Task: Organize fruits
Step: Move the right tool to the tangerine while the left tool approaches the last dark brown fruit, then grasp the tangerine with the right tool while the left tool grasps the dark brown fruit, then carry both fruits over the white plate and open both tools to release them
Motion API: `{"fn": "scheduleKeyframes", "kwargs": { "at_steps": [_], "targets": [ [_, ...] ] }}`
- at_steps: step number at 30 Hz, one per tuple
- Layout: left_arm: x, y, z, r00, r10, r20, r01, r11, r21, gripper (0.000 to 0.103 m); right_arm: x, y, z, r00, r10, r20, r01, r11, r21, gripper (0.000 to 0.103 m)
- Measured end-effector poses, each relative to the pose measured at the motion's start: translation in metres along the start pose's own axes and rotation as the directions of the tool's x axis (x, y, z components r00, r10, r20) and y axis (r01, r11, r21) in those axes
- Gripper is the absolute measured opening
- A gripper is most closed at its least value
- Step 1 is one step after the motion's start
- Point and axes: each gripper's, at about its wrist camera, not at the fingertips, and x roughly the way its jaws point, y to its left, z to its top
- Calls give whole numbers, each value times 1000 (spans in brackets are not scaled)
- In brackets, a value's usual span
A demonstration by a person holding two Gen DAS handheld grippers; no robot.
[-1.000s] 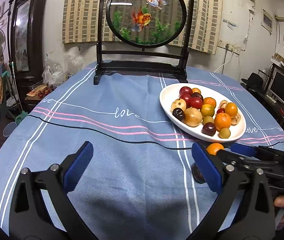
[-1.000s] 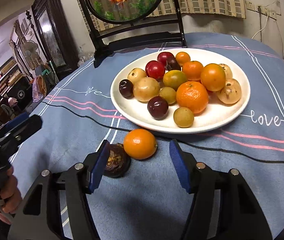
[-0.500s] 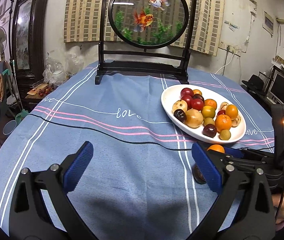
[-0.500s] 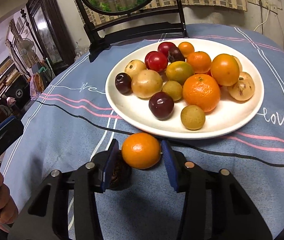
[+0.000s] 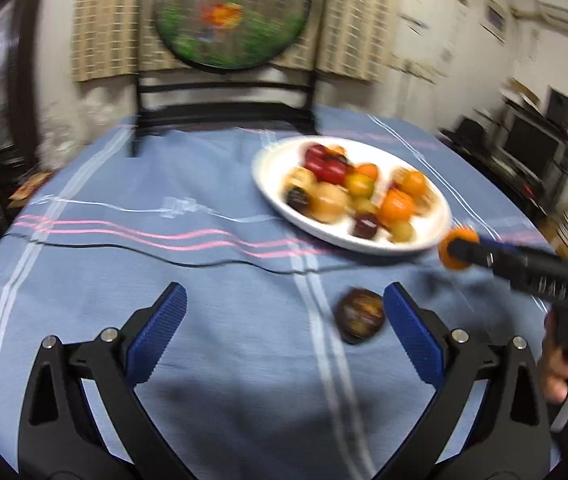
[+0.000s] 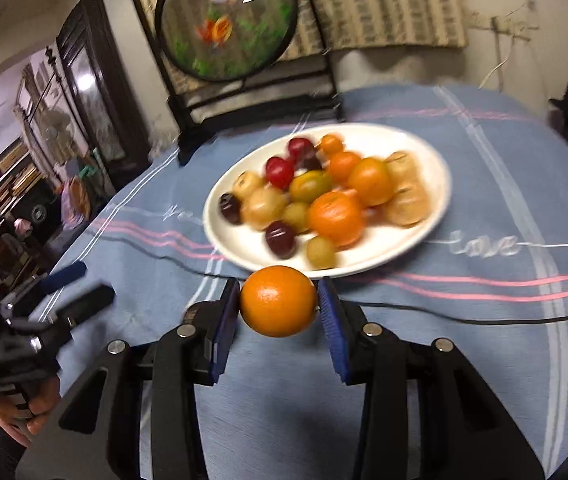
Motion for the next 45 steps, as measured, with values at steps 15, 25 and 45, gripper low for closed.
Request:
{"fn": "scheduleKeyframes", "kwargs": {
  "at_steps": [15,25,45],
  "targets": [
    [55,-54,-10,986,-14,-166,34,992,122,73,-14,-13,6,1000,14,18,-15,998,60,41],
    [62,-59,-12,982,2,-188,26,989,148,57,-13,-16,7,1000,-16,22,14,998,64,41],
    [60,-58,-15,983,13,-186,15,989,144,46,-5,-18,4,999,-41,-13,42,997,66,41]
  ]
}}
